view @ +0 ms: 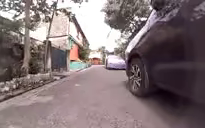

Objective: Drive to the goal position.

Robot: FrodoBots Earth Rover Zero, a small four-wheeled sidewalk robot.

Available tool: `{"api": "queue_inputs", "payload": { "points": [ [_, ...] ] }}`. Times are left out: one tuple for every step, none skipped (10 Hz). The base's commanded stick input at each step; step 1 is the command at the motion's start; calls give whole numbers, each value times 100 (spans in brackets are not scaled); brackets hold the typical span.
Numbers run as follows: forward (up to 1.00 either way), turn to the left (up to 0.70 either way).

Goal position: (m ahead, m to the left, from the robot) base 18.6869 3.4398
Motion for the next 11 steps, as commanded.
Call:
{"api": "queue_inputs", "payload": {
  "points": [
    [70,0],
    [70,0],
    [70,0],
    [70,0],
    [70,0],
    [70,0],
    [70,0],
    [70,0],
    [70,0],
    [70,0],
    [70,0]
  ]
}}
